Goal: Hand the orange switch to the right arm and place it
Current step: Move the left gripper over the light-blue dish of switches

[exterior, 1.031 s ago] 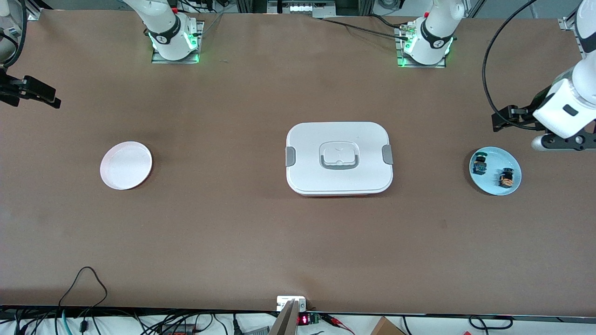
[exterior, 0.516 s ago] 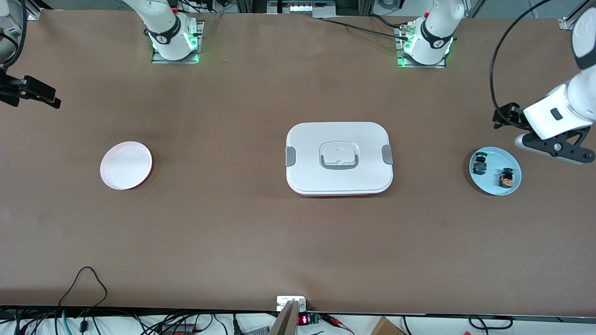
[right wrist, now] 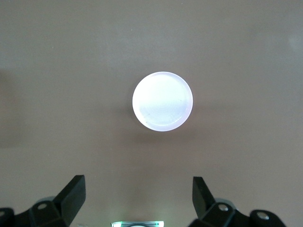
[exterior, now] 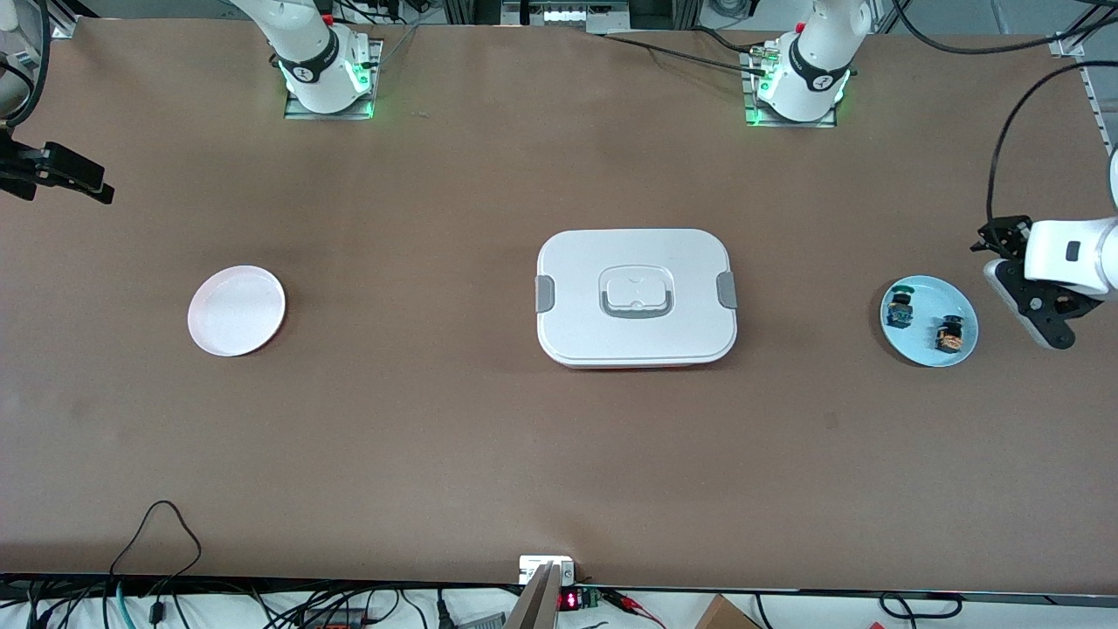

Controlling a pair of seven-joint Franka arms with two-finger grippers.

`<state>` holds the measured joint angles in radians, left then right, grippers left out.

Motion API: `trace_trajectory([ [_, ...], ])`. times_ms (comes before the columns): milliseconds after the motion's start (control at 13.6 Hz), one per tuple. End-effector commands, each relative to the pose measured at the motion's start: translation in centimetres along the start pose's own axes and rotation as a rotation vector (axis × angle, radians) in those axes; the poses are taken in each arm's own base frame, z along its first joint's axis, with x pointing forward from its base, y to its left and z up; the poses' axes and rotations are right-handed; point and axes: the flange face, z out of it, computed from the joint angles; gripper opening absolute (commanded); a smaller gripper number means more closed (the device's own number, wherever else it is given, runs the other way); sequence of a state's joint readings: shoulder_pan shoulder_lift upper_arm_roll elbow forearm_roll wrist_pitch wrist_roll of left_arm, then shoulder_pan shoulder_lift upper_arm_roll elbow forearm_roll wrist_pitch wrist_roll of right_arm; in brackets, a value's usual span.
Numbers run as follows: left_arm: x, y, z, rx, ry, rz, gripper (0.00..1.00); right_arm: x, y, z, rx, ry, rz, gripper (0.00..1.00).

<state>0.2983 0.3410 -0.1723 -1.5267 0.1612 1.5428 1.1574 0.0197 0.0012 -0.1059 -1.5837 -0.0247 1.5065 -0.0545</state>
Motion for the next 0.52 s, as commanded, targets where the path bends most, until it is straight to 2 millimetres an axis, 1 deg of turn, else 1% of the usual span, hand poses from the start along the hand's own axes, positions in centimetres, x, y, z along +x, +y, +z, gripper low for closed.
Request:
trace_trajectory([
  [0,-1.6,-3.1,2.7,0.022,0.005,0.269,1.00,0.0,-0.1,-0.5,-0.007,0.008,-0.006,1.00],
  [74,-1.6,-4.2,3.9,0.034,0.014,0.413,1.00,0.0,-0.1,-0.4,-0.007,0.006,-0.006,1.00],
  [147,-2.2,-5.1,4.9,0.060,0.024,0.512,1.00,0.0,-0.1,-0.5,-0.007,0.008,-0.005,1.00],
  [295,-2.7,-5.6,6.3,0.078,0.027,0.583,1.00,0.0,-0.1,-0.5,-0.007,0.008,-0.005,1.00],
  [368,-3.6,-6.2,7.6,0.089,0.033,0.624,1.00,0.0,-0.1,-0.5,-0.007,0.008,-0.005,1.00],
  [442,-3.5,-6.3,8.9,0.094,0.035,0.661,1.00,0.0,-0.1,-0.5,-0.007,0.008,-0.006,1.00],
])
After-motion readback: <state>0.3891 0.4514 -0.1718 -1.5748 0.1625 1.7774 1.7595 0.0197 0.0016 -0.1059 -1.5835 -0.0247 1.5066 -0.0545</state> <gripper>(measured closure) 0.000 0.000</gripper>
